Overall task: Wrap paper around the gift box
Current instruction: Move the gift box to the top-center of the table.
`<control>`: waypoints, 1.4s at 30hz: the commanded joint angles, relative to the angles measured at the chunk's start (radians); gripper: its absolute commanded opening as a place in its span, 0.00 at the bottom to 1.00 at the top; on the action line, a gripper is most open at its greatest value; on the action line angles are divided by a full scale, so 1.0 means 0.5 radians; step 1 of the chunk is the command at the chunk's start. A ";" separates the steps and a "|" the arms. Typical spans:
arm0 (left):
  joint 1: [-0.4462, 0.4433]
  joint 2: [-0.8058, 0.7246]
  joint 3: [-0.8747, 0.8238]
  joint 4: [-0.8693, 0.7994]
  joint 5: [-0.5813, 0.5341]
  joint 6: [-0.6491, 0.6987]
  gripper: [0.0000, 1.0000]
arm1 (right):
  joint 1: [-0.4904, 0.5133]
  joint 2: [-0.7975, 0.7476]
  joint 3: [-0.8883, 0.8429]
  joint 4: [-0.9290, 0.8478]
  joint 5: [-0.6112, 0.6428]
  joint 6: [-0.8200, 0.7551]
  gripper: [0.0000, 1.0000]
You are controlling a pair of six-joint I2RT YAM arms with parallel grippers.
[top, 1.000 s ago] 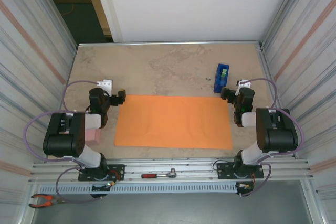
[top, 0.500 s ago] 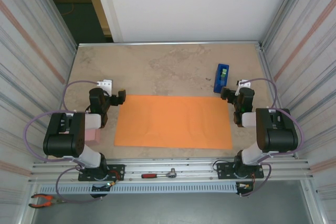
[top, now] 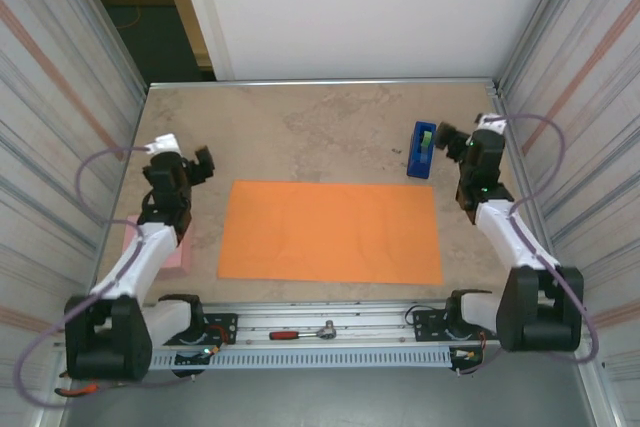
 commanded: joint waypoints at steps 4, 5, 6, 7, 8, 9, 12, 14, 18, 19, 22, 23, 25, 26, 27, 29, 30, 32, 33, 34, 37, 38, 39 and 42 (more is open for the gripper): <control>0.063 -0.346 0.177 -1.448 -0.302 -0.776 0.99 | -0.203 -0.228 0.107 -0.651 -0.420 0.710 0.98; 0.064 -0.356 0.176 -1.535 -0.296 -0.818 0.99 | -0.179 -0.245 0.139 -0.725 -0.455 0.701 0.98; 0.066 -0.363 0.173 -1.623 -0.300 -0.885 0.99 | -0.150 -0.261 0.166 -0.787 -0.510 0.682 0.98; 0.064 -0.365 0.158 -1.680 -0.299 -0.938 0.99 | -0.121 -0.269 0.178 -0.827 -0.552 0.671 0.98; 0.064 -0.371 0.122 -1.696 -0.297 -0.983 0.99 | -0.074 -0.286 0.185 -0.870 -0.579 0.655 0.98; 0.066 -0.382 0.089 -1.706 -0.292 -1.019 0.99 | -0.023 -0.304 0.180 -0.899 -0.594 0.629 0.98; 0.069 -0.391 0.022 -1.691 -0.275 -1.071 0.99 | 0.139 -0.354 0.128 -0.943 -0.617 0.566 0.98; 0.078 -0.373 0.005 -1.643 -0.238 -1.062 0.99 | 0.222 -0.365 0.084 -0.975 -0.624 0.564 0.98; 0.101 -0.272 -0.013 -1.525 -0.171 -1.008 0.99 | 0.304 -0.456 0.005 -0.963 -0.683 0.576 0.98; 0.117 -0.228 -0.015 -1.491 -0.150 -1.000 0.99 | 0.314 -0.463 -0.001 -0.970 -0.694 0.576 0.98; 0.158 -0.082 0.000 -1.372 -0.071 -0.979 0.99 | 0.315 -0.498 0.006 -1.015 -0.721 0.560 0.98; 0.161 -0.018 0.017 -1.317 -0.058 -0.948 0.99 | 0.315 -0.509 0.018 -1.042 -0.727 0.548 0.98; 0.165 0.113 0.068 -1.223 -0.039 -0.903 0.99 | 0.315 -0.540 0.032 -1.082 -0.731 0.527 0.98; 0.166 0.196 0.106 -1.166 -0.022 -0.867 0.99 | 0.314 -0.554 0.037 -1.097 -0.738 0.514 0.98; 0.164 0.265 0.138 -1.130 -0.005 -0.839 0.99 | 0.313 -0.567 0.039 -1.106 -0.748 0.502 0.98; 0.167 0.456 0.244 -1.019 0.048 -0.786 0.99 | 0.311 -0.592 0.038 -1.124 -0.768 0.485 0.98; 0.167 0.542 0.286 -0.962 0.090 -0.754 0.99 | 0.309 -0.597 0.040 -1.133 -0.780 0.479 0.98; 0.165 0.765 0.445 -0.884 0.164 -0.700 0.99 | 0.306 -0.605 0.039 -1.144 -0.806 0.469 0.98; 0.163 0.866 0.527 -0.855 0.200 -0.673 0.99 | 0.306 -0.606 0.035 -1.143 -0.821 0.467 0.98; 0.159 0.993 0.635 -0.839 0.236 -0.640 0.99 | 0.305 -0.606 0.029 -1.137 -0.841 0.465 0.98; 0.110 1.365 0.998 -0.835 0.314 -0.528 0.99 | 0.297 -0.592 0.019 -1.157 -0.867 0.442 0.98; 0.083 1.492 1.149 -0.845 0.326 -0.489 0.99 | 0.295 -0.588 0.018 -1.172 -0.868 0.433 0.98; 0.061 1.597 1.271 -0.856 0.338 -0.460 0.99 | 0.291 -0.585 0.013 -1.187 -0.864 0.426 0.98; -0.034 1.907 1.665 -0.899 0.360 -0.359 0.99 | 0.283 -0.595 -0.010 -1.228 -0.837 0.425 0.98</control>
